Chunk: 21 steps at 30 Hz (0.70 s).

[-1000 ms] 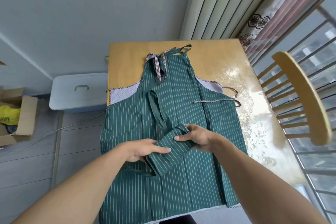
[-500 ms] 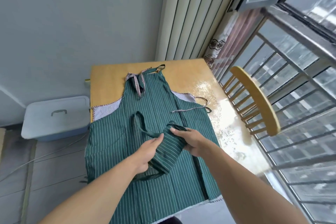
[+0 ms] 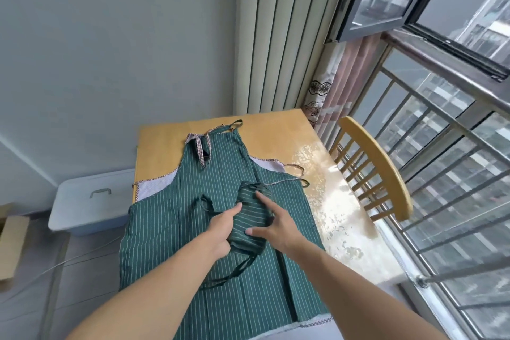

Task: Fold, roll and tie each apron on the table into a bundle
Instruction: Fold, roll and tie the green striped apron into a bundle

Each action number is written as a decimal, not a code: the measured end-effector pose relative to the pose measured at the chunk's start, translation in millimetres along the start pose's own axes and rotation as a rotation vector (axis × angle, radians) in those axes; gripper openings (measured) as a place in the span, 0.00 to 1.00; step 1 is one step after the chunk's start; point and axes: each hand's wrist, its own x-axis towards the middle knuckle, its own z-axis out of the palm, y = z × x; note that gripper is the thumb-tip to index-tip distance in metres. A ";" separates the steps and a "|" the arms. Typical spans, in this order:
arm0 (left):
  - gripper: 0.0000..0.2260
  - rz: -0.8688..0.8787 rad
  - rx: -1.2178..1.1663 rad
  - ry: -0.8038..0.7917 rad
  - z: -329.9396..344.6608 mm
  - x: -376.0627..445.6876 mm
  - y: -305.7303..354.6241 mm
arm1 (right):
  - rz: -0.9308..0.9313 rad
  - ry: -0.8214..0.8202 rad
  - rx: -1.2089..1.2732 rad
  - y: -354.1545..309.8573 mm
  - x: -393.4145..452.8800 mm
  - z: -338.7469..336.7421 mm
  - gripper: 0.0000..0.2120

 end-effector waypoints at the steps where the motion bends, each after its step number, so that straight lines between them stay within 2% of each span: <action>1: 0.14 0.007 0.003 0.005 4.6 -1.1 1.2 | 0.000 -0.004 -0.075 -3.0 0.8 -4.5 0.46; 6: 0.12 0.066 0.034 0.138 29.2 -8.3 5.0 | -0.085 0.035 -0.492 -15.6 11.4 -20.9 0.46; 10: 0.10 0.148 0.057 0.246 38.2 -8.4 11.8 | -0.139 0.029 -0.679 -20.5 18.8 -30.3 0.34; 15: 0.12 0.290 0.082 0.163 38.3 -15.4 17.2 | -0.180 -0.005 -0.745 -41.2 20.1 -37.4 0.17; 18: 0.25 0.351 0.242 -0.019 28.9 -20.8 25.8 | -0.152 -0.073 -0.784 -56.1 22.8 -41.6 0.14; 19: 0.30 0.386 0.335 -0.034 24.1 -21.9 28.9 | -0.143 -0.104 -0.796 -61.3 23.2 -41.9 0.14; 21: 0.30 0.454 0.526 0.004 14.8 -25.0 35.2 | -0.133 -0.149 -0.835 -70.4 23.6 -40.6 0.16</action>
